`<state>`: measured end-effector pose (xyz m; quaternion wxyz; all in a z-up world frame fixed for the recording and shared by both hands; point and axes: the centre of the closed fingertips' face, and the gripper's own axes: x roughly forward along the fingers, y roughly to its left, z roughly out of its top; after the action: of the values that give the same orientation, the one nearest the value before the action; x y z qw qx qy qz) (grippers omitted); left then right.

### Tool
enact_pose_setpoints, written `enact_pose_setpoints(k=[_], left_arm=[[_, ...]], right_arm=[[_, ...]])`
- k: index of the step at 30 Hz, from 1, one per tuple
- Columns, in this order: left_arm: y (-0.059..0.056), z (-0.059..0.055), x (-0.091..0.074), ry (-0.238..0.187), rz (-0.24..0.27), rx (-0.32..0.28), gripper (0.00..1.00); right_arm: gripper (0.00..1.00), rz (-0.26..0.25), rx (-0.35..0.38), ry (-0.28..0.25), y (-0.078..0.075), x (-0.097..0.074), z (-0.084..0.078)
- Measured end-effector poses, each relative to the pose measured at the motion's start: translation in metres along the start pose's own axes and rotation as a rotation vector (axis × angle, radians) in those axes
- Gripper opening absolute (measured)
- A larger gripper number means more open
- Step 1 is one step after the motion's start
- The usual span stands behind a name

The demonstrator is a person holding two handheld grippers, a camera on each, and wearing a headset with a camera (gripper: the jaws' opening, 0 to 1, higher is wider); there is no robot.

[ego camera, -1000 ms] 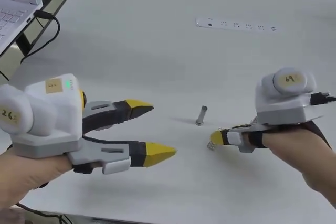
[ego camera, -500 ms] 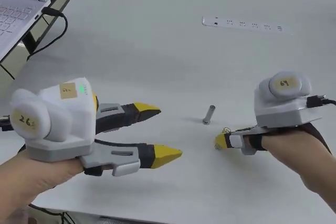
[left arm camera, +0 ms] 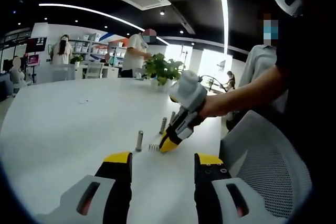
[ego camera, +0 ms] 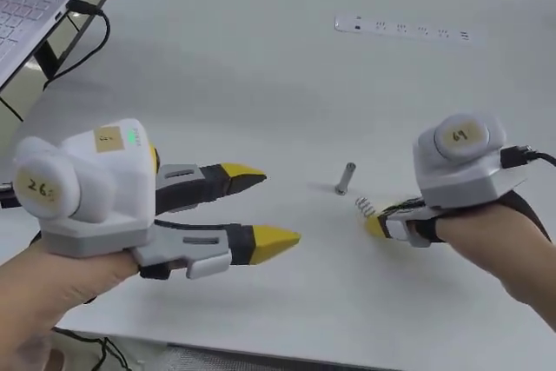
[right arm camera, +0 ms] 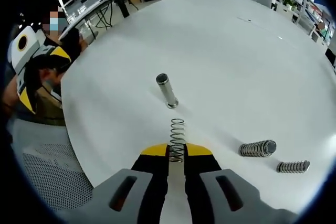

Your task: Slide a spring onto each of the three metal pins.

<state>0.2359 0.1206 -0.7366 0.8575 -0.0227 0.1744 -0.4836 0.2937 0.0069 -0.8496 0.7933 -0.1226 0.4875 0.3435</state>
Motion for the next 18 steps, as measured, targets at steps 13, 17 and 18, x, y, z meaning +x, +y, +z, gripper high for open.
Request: enact_pose_setpoints(k=[13,17,18], left_arm=[[-0.004,-0.007,0.004,0.014,-0.005,-0.022,0.41],[-0.006,-0.008,0.008,0.022,-0.012,-0.023,0.40],[-0.006,-0.007,0.010,0.024,-0.009,-0.019,0.40]], right_arm=[[0.08,0.032,0.005,-0.034,0.003,-0.013,-0.001],[0.08,0.040,0.001,-0.046,-0.001,-0.022,-0.002],[0.08,0.040,0.000,-0.055,-0.001,-0.024,-0.002]])
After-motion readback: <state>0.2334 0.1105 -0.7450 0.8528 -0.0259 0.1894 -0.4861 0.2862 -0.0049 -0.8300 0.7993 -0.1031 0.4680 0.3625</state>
